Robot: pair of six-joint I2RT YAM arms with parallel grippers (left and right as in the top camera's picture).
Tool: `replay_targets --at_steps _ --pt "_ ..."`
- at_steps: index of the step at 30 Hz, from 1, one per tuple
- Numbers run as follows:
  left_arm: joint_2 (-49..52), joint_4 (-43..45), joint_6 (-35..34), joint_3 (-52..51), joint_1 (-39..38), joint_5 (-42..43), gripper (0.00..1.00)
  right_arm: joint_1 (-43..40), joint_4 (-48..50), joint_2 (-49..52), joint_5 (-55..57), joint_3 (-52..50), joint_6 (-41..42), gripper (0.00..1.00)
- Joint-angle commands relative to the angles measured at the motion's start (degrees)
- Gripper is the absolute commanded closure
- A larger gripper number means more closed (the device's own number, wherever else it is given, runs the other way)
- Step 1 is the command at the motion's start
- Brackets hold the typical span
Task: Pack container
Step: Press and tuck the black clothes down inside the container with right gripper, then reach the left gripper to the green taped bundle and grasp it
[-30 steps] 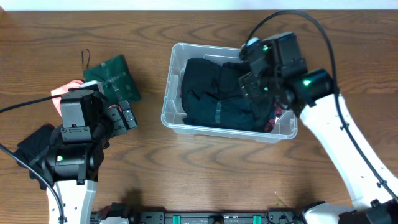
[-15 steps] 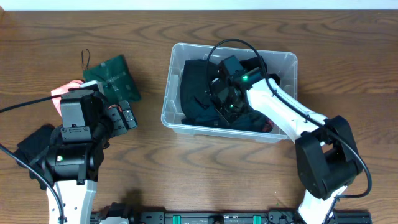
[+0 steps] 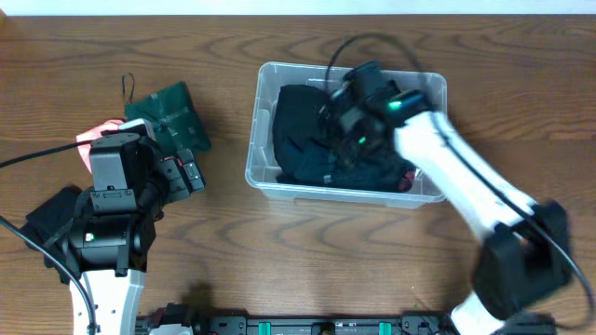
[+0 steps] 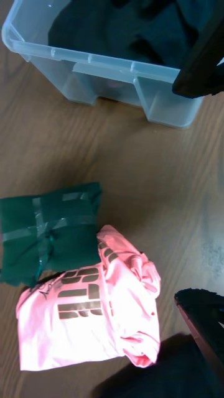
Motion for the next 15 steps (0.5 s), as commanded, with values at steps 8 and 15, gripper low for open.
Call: replay_targets --at_steps 8,15 --pt "2.3 0.2 -0.1 1.3 -0.2 -0.8 0.02 -13.4 -4.8 -13.3 -1.7 2.1 0.5 0.01" --pt "12.3 1.1 -1.6 4.7 4.5 -0.6 0.02 -17.9 -5.4 -12.7 -1.7 -2.8 1.7 0.01"
